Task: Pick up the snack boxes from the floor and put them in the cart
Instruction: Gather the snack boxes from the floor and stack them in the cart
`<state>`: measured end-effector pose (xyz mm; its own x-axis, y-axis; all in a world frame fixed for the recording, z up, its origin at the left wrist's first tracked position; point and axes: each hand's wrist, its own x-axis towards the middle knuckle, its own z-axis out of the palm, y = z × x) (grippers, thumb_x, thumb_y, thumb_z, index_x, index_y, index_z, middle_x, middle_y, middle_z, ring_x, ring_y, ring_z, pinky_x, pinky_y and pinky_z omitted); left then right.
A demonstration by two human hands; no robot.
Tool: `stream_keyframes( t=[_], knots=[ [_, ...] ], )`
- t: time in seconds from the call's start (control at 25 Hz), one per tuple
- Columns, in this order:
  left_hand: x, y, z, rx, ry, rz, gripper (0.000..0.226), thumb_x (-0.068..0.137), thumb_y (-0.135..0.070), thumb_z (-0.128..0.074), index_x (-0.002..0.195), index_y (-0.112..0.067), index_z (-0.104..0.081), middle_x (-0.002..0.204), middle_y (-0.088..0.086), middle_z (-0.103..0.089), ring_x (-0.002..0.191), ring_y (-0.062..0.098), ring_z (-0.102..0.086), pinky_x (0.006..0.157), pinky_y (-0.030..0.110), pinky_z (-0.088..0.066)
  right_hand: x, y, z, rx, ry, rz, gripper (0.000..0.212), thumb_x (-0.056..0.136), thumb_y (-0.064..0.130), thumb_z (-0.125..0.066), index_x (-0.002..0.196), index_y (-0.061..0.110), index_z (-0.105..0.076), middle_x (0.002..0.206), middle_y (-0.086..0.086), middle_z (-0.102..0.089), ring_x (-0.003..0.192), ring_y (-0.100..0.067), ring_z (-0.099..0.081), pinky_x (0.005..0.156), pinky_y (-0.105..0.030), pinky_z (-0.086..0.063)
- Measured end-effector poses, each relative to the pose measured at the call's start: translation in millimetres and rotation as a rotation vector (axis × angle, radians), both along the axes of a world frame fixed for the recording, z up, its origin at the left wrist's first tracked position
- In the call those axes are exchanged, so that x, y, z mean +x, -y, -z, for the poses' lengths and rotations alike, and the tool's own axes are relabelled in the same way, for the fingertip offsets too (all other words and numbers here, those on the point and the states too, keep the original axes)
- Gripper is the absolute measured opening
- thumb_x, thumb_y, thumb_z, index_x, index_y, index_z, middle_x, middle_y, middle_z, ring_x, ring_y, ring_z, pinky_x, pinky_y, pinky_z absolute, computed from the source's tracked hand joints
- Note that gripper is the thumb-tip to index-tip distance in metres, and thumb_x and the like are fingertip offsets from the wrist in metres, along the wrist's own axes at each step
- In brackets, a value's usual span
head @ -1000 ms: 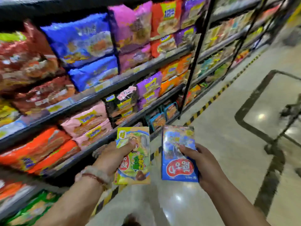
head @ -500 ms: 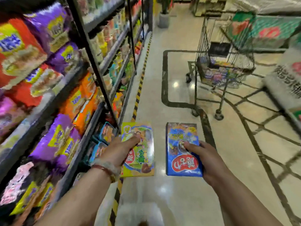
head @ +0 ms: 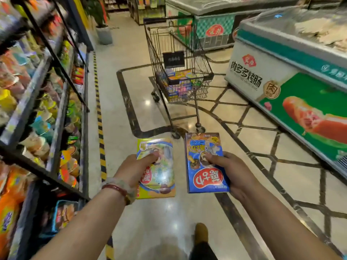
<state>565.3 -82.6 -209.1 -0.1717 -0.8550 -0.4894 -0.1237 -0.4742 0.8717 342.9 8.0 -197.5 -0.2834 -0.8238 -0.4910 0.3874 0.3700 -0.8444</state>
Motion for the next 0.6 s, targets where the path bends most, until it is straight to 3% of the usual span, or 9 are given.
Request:
stream_keyframes(
  t=[0.16, 0.32, 0.6],
  knots=[
    [-75.2, 69.8, 2.4, -0.019, -0.004, 0.028, 0.026, 0.082, -0.033, -0.071, 0.091, -0.008, -0.070, 0.084, 0.015, -0.073, 0.081, 0.033, -0.071, 0.087, 0.049, -0.054, -67.6, 64.0, -1.6, -0.004, 0.015, 0.041, 0.026, 0.082, 0.011, -0.070, 0.105, 0.001, -0.062, 0.087, -0.017, -0.074, 0.065, -0.024, -0.071, 0.059, -0.034, -0.059],
    [-141.6, 128.3, 3.9, 0.033, -0.062, 0.032, 0.027, 0.083, -0.031, -0.069, 0.094, -0.006, -0.070, 0.084, 0.018, -0.073, 0.079, 0.034, -0.071, 0.084, 0.047, -0.055, -128.4, 123.3, -7.5, 0.011, -0.014, 0.036, 0.036, 0.080, 0.015, -0.073, 0.110, 0.002, -0.060, 0.090, -0.017, -0.073, 0.077, -0.030, -0.072, 0.071, -0.040, -0.059],
    [-208.7, 224.4, 11.1, 0.071, -0.137, 0.007, 0.029, 0.085, -0.025, -0.067, 0.102, -0.002, -0.068, 0.091, 0.021, -0.072, 0.086, 0.038, -0.069, 0.087, 0.053, -0.052, -195.3, 224.0, -3.8, 0.015, -0.001, 0.036, 0.029, 0.082, 0.012, -0.071, 0.106, 0.001, -0.059, 0.089, -0.018, -0.073, 0.065, -0.025, -0.071, 0.059, -0.033, -0.059]
  ],
)
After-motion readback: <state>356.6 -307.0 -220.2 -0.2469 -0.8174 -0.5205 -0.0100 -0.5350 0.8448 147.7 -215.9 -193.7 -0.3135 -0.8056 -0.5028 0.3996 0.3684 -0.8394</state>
